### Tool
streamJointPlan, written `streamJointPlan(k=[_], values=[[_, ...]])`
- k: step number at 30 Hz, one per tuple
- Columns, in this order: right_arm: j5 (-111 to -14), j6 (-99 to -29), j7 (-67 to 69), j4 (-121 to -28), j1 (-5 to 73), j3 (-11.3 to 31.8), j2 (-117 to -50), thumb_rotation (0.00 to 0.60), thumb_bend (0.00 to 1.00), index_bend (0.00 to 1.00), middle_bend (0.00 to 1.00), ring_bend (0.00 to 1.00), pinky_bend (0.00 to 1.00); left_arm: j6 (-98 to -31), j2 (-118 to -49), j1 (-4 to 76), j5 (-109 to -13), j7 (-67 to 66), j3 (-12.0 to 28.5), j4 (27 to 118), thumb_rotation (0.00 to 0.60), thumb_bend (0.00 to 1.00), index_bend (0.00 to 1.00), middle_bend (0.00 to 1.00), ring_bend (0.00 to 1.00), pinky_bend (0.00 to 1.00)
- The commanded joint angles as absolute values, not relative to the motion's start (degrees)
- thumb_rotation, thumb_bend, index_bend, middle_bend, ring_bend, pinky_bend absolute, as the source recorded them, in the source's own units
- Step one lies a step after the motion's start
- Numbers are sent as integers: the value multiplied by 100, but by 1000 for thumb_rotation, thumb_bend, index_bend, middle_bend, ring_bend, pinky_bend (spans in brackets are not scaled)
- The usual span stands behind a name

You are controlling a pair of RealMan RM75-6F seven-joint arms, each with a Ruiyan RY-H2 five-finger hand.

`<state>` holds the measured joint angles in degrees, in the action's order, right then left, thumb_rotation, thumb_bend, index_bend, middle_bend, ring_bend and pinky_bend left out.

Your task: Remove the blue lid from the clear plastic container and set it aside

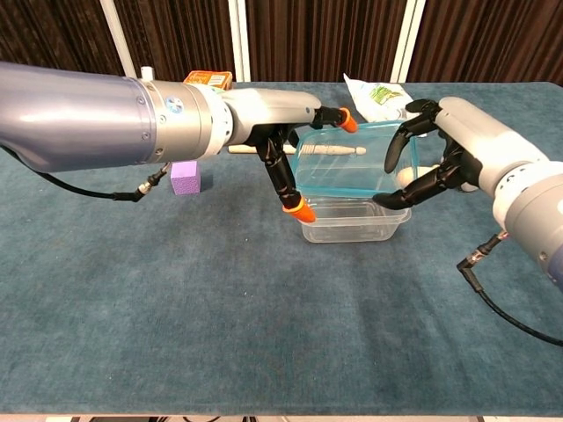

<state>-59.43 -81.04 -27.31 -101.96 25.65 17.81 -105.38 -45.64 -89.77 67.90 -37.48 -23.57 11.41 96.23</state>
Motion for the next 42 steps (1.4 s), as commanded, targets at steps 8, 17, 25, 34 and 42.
streamJointPlan(k=[8,17,25,34,42], values=[[-5898,-8114,-2718,-10185,2569,1788,-10512,600,741,593,58,0,0,-4658,-8906,6756,-3840,-2165,1235,9578,600,0,0,0,0,79],[-5905,-8134,-2695,-10176,2548,1735,-10496,600,741,594,58,0,0,-4744,-8896,6826,-3822,-2144,1356,9471,600,0,0,0,0,79],[-5929,-8144,-2661,-10184,2546,1730,-10486,600,741,594,59,0,0,-4721,-8846,6842,-3764,-2172,1301,9490,600,0,0,0,0,80],[-6000,-8163,-2614,-10199,2556,1754,-10459,600,741,596,61,0,0,-4771,-8839,6823,-3784,-2152,1265,9469,600,0,0,0,0,82],[-6007,-8174,-2575,-10182,2528,1740,-10410,600,741,598,62,0,0,-4914,-8868,6749,-3986,-2027,1329,9452,600,0,0,0,0,82]])
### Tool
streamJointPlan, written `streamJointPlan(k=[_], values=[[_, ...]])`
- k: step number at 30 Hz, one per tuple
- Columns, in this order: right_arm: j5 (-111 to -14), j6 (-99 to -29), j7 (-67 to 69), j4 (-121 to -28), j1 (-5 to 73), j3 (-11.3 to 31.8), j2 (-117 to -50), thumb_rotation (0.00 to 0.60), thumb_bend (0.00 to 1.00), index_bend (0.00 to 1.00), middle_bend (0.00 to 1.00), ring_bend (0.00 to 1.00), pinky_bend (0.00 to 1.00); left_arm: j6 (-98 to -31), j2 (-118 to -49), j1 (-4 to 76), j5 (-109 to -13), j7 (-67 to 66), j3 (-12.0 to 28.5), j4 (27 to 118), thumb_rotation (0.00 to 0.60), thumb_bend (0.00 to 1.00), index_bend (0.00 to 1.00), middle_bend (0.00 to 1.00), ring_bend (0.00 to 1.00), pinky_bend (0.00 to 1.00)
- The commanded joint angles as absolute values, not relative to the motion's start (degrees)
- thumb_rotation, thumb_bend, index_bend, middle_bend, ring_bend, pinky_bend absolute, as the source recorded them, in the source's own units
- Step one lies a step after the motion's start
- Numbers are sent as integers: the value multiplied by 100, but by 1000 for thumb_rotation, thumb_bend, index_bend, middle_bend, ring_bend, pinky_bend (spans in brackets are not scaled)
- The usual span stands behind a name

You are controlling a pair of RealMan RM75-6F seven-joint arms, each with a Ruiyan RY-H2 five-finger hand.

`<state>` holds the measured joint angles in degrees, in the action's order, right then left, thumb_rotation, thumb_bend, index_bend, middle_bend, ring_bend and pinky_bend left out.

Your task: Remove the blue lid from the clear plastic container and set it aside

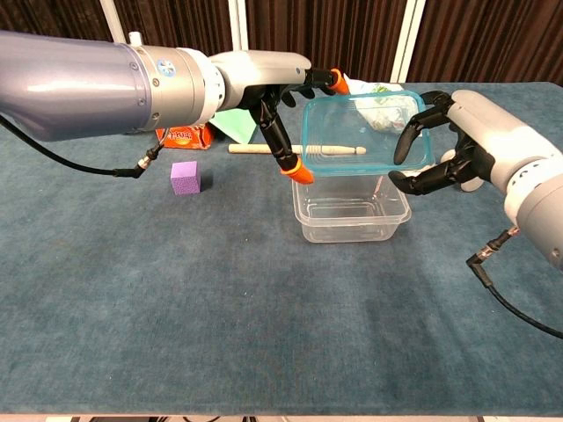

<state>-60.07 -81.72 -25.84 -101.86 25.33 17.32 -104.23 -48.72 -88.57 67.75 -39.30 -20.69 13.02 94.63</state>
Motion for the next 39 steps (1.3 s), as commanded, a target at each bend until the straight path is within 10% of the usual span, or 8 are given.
streamJointPlan(k=[1,39], values=[[-6008,-8178,-2571,-10179,2525,1745,-10401,600,741,598,62,0,0,-4933,-8871,6737,-4006,-2004,1344,9447,600,0,0,0,0,83],[-5876,-8049,-1908,-9820,1952,1719,-9070,600,741,605,66,0,0,-5171,-7763,5805,-5237,-1171,1204,10269,600,0,0,0,0,83]])
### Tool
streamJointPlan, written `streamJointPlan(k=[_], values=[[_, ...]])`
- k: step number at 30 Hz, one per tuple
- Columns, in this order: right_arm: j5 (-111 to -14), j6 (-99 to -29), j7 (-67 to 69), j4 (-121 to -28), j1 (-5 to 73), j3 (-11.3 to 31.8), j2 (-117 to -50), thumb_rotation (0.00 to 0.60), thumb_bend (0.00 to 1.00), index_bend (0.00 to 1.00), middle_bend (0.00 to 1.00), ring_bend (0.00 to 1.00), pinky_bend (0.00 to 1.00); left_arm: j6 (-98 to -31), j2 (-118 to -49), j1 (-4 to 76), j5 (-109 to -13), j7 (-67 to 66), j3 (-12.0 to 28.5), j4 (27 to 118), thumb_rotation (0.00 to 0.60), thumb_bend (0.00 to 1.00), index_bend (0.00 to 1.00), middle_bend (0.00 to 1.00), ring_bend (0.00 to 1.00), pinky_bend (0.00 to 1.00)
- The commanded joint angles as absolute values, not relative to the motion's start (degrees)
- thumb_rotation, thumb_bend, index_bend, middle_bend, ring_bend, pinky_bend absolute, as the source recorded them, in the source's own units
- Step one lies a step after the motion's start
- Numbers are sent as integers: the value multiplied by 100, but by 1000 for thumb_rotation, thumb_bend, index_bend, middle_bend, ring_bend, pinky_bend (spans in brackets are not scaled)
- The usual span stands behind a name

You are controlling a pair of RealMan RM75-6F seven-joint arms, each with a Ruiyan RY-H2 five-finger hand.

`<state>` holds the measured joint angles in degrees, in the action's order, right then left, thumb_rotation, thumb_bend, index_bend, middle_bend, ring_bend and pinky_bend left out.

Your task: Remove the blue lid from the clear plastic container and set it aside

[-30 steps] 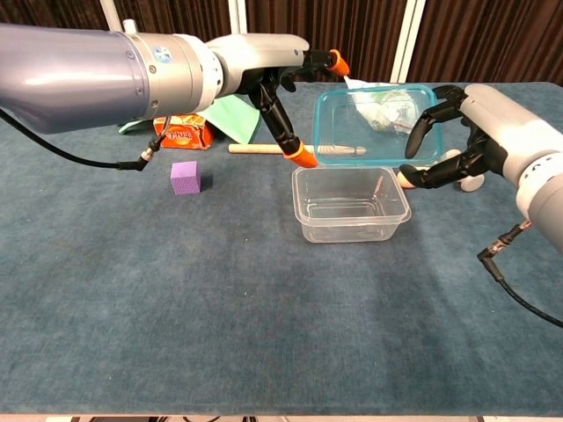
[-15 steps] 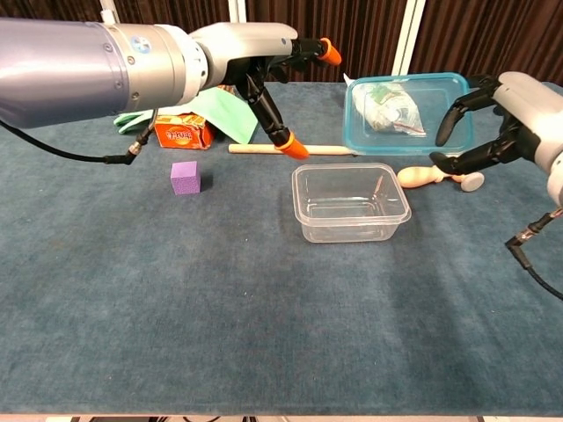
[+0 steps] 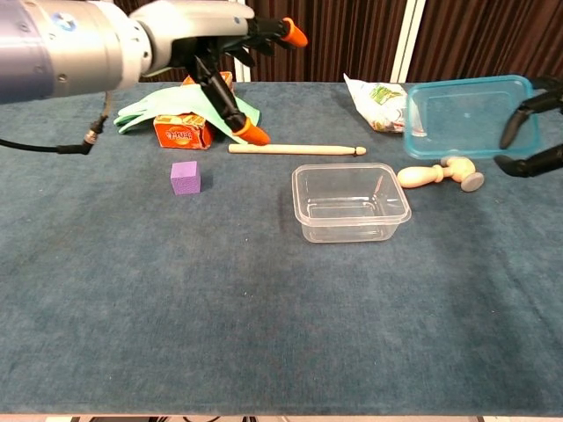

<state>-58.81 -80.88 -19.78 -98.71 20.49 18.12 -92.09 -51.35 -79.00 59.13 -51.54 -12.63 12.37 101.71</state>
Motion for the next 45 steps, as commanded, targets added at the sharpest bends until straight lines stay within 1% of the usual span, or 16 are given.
streamJointPlan(k=[1,8,19,21,23,24,27,29,31,32,36,39,43,45], values=[[-5894,-8035,-1875,-9813,1911,1673,-8998,600,741,605,66,0,0,-5179,-7699,5761,-5270,-1134,1197,10309,600,0,0,0,0,83],[-5929,-7987,-1748,-9836,1675,1436,-8629,600,741,606,66,0,0,-5255,-7335,5495,-5514,-929,1147,10575,600,0,0,0,0,83],[-5877,-7891,-1948,-10019,1456,1081,-8220,600,741,600,66,0,0,-5330,-6995,5163,-5926,-697,1012,10850,600,0,0,0,0,83],[-5857,-7860,-1997,-10045,1428,1007,-8188,600,741,554,66,0,0,-5330,-6966,5125,-5968,-668,1000,10871,600,0,0,0,0,83],[-5809,-7807,-2050,-10066,1407,934,-8175,600,741,464,66,0,0,-5324,-6944,5087,-6001,-644,977,10891,600,0,0,0,0,83],[-5796,-7760,-2071,-10069,1399,884,-8160,600,740,437,65,0,0,-5322,-6932,5062,-6026,-635,958,10901,600,0,0,0,0,83],[-5794,-7671,-2094,-10042,1387,791,-8148,600,744,299,29,0,0,-5334,-6904,4992,-6132,-625,900,10930,600,0,0,0,0,82],[-5788,-7635,-2128,-10026,1388,756,-8148,600,724,139,3,0,0,-5374,-6880,4917,-6235,-602,851,10962,600,0,0,0,0,82],[-5750,-7590,-2196,-10028,1398,730,-8125,600,688,28,0,0,0,-5423,-6857,4837,-6310,-566,805,10994,600,0,0,0,0,83],[-5697,-7569,-2254,-10044,1405,728,-8099,600,677,0,0,0,0,-5464,-6843,4781,-6362,-546,773,11013,600,0,0,0,0,83],[-5690,-7621,-2264,-10101,1396,769,-8041,600,671,0,0,0,0,-5678,-6804,4544,-6582,-479,641,11076,600,0,0,0,0,82],[-5836,-7674,-2190,-10115,1364,746,-7980,600,609,0,0,0,0,-5923,-6748,4294,-6821,-442,487,11125,600,0,0,0,0,82],[-6217,-7757,-2026,-10145,1299,635,-7860,600,390,0,0,0,0,-6322,-6624,3869,-7226,-415,179,11183,600,0,0,0,0,82],[-6475,-7813,-1937,-10131,1265,556,-7811,600,320,0,0,0,0,-6528,-6555,3651,-7430,-463,1,11160,600,0,0,0,0,82]])
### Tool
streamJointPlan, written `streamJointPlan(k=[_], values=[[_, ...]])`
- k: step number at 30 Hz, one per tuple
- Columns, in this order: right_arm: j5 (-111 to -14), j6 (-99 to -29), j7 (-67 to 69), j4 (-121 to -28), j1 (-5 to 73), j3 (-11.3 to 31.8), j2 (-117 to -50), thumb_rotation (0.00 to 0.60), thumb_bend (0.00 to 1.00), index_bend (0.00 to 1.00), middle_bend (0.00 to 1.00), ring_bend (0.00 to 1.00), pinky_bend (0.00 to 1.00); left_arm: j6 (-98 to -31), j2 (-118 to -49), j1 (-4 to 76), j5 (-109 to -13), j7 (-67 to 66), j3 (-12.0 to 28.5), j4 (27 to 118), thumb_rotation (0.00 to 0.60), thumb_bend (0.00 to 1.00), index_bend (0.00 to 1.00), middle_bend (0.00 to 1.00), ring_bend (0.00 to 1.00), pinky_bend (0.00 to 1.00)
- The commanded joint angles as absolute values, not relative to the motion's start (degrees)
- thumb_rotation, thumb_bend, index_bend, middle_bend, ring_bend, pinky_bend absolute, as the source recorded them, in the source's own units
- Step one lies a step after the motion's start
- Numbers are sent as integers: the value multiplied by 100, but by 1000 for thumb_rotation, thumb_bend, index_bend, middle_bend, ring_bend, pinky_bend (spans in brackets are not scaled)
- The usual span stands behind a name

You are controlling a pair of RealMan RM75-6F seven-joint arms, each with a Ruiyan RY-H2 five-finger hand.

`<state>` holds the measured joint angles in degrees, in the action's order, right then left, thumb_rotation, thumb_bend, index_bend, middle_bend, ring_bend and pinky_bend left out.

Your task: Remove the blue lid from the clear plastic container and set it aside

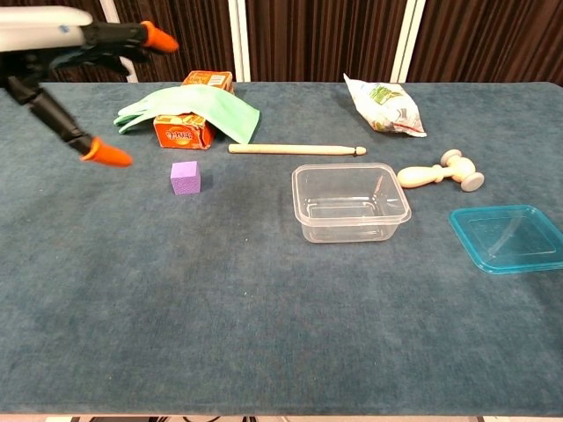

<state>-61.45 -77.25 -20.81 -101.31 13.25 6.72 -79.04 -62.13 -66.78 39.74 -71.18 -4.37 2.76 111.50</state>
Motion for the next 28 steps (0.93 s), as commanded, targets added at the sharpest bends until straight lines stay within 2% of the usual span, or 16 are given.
streamJointPlan(k=[1,8,15,21,28], values=[[-6628,-7846,-1875,-10113,1245,510,-7785,600,295,0,0,0,0,-6665,-6535,3522,-7557,-488,-92,11131,600,0,0,0,0,82],[-7714,-8205,-1529,-9833,1105,214,-7575,600,266,0,0,0,0,-7602,-6504,2658,-8364,-612,-672,10698,600,3,0,0,0,72],[-8614,-8575,-1277,-9596,892,-151,-7180,600,266,0,0,0,0,-8420,-6693,1835,-9051,-648,-1142,9782,600,4,0,0,0,30],[-8979,-8794,-1020,-9329,773,-234,-7028,600,265,0,0,0,0,-8904,-6760,1451,-9398,-703,-1183,9196,600,4,0,0,0,24],[-8960,-8781,-1022,-9150,753,-119,-7227,600,264,0,0,0,0,-8815,-6837,1338,-9233,-629,-984,9109,600,4,0,0,0,22]])
